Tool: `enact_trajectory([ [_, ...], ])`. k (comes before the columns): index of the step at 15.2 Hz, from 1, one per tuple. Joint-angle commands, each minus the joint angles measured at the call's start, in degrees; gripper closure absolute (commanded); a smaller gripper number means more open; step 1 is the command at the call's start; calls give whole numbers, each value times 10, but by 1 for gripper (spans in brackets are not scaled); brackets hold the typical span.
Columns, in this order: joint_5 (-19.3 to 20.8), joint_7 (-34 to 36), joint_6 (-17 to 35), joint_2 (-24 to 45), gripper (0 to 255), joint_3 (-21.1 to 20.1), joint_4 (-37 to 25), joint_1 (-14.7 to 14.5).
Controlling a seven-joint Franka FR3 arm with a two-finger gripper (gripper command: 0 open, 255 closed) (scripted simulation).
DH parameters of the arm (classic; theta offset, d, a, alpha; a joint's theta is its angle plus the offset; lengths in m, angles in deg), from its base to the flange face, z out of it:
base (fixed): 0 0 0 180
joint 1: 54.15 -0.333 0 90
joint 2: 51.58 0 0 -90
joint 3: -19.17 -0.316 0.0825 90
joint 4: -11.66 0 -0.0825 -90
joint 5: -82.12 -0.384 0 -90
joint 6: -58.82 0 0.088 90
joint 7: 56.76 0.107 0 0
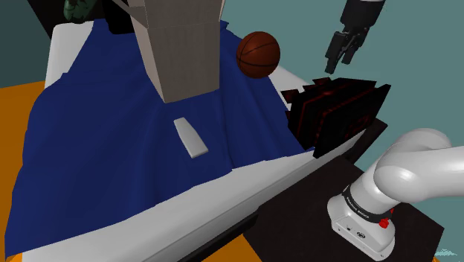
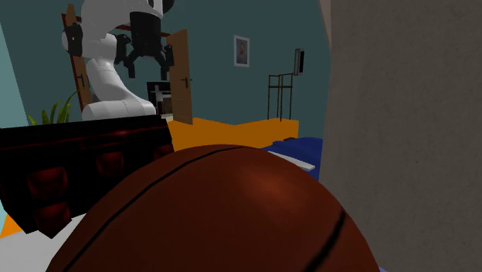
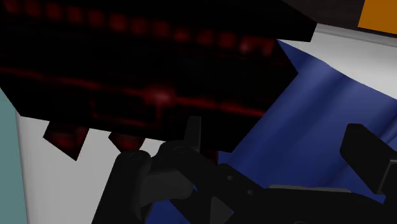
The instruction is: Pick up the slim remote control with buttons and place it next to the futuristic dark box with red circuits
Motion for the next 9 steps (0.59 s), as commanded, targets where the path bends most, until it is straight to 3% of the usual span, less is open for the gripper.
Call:
enact_trajectory([
  [1,0,0,0,0,0,0,0,0],
  [9,-55,93,110,77,0,-75,31,-18],
])
